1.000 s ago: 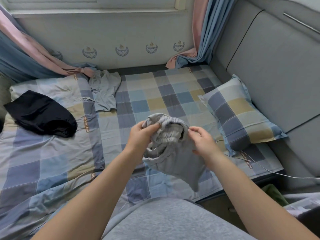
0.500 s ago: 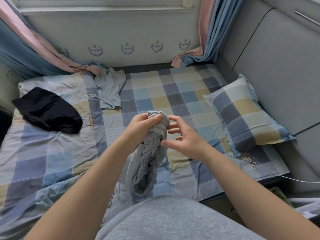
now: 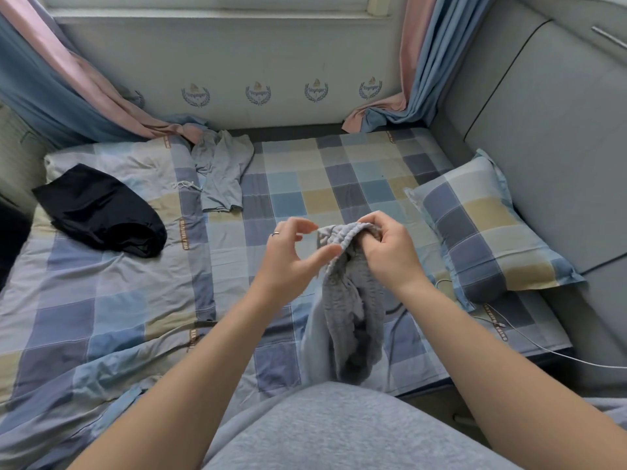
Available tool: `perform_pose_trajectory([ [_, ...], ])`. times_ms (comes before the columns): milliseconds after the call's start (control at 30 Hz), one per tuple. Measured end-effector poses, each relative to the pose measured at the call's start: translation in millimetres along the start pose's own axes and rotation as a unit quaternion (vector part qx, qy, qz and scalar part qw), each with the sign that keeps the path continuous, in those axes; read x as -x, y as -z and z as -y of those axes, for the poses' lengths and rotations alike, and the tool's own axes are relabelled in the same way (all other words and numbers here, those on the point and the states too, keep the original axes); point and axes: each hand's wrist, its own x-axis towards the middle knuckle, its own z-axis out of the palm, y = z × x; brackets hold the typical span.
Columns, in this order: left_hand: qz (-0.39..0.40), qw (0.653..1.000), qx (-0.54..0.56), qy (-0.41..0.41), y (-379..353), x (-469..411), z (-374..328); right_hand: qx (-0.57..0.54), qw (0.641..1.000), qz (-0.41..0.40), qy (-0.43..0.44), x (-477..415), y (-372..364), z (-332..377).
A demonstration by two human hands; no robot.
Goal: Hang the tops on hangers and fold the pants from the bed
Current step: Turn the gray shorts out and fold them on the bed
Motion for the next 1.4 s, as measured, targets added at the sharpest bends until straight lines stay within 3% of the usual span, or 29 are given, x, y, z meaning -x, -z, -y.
perform_pose_trajectory([
  [67, 0.025, 0.999, -0.012, -0.02, -6, 7, 6, -0.008, 1.0, -0.024, -0.01, -3, 5, 2],
  [167, 0.134, 0.99, -0.019, 0.033, -22, 13, 14, -0.058, 0.997, -0.039, -0.035, -7, 13, 6],
  [367, 0.178, 0.969, -0.117, 0.123, -44, 13, 57, -0.259, 0.954, -0.099, -0.111, -11, 33, 13],
  [467, 0.101, 0.974, -0.147, 0.141, -42, 11, 68, -0.249, 0.945, -0.145, -0.152, -11, 40, -8],
  [600, 0.017, 0.99, -0.099, 0.101, -30, -1, 52, -0.087, 0.961, -0.177, -0.192, -4, 38, -61],
  [700, -0.008, 0.995, -0.09, 0.052, -22, -13, 26, 0.046, 0.955, -0.082, -0.282, 11, 21, -97],
  [767, 0.01, 0.995, -0.098, 0.024, -19, -18, 9, 0.071, 0.951, -0.004, -0.301, 26, 7, -105],
  [867, 0.05, 0.989, -0.138, 0.004, -16, -19, -10, -0.042, 0.97, 0.137, -0.197, 42, -11, -84],
  [933, 0.054, 0.988, -0.148, 0.003, -14, -17, -17, -0.106, 0.958, 0.23, -0.13, 44, -25, -59],
  [1000, 0.064, 0.986, -0.156, 0.001, -9, -14, -21, -0.108, 0.963, 0.222, -0.104, 41, -39, -44],
  [1167, 0.051, 0.981, -0.187, -0.01, 16, -12, -22, 0.007, 0.988, 0.139, -0.061, 29, -44, -33],
  [1333, 0.034, 0.979, -0.2, 0.001, 23, -9, -19, -0.104, 0.955, 0.264, -0.083, 27, -48, -28],
  [1400, 0.04, 0.982, -0.184, 0.001, 19, -5, -17, -0.092, 0.96, 0.251, -0.086, 32, -52, -27],
])
